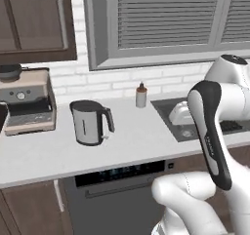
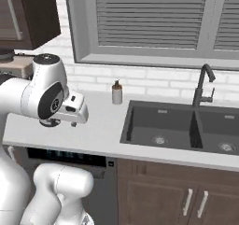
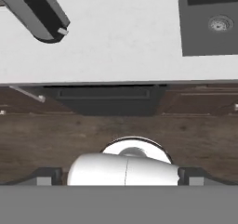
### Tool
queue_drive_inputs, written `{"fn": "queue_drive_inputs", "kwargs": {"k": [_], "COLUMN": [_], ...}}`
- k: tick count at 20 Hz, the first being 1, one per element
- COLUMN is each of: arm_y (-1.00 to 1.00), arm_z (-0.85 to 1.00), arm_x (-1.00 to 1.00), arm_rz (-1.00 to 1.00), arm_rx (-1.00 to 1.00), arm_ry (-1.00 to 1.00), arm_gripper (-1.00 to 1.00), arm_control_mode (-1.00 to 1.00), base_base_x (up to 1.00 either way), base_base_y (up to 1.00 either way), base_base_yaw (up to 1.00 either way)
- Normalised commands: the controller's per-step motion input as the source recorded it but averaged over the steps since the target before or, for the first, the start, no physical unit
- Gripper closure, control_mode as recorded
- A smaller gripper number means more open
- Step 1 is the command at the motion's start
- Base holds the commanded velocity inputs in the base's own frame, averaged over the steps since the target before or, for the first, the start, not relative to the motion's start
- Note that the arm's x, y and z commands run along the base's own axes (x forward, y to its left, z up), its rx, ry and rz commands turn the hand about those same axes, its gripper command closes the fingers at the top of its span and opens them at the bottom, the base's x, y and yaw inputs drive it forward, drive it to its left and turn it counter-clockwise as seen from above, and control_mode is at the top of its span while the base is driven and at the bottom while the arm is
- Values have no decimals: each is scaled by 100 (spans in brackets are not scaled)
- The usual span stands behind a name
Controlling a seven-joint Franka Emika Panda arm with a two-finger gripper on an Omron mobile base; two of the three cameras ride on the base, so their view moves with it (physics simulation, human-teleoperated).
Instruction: Navigate to the electric kettle.
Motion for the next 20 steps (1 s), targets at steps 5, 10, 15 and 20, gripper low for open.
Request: {"fn": "queue_drive_inputs", "kwargs": {"k": [5,10,15,20], "arm_y": [0,0,0,0], "arm_z": [0,0,0,0], "arm_x": [0,0,0,0], "arm_rz": [0,0,0,0], "arm_rx": [0,0,0,0], "arm_ry": [0,0,0,0], "arm_gripper": [-100,-100,-100,-100], "arm_control_mode": [100,100,100,100], "base_base_x": [63,45,0,0], "base_base_y": [100,89,7,0], "base_base_yaw": [-6,-3,0,0]}}
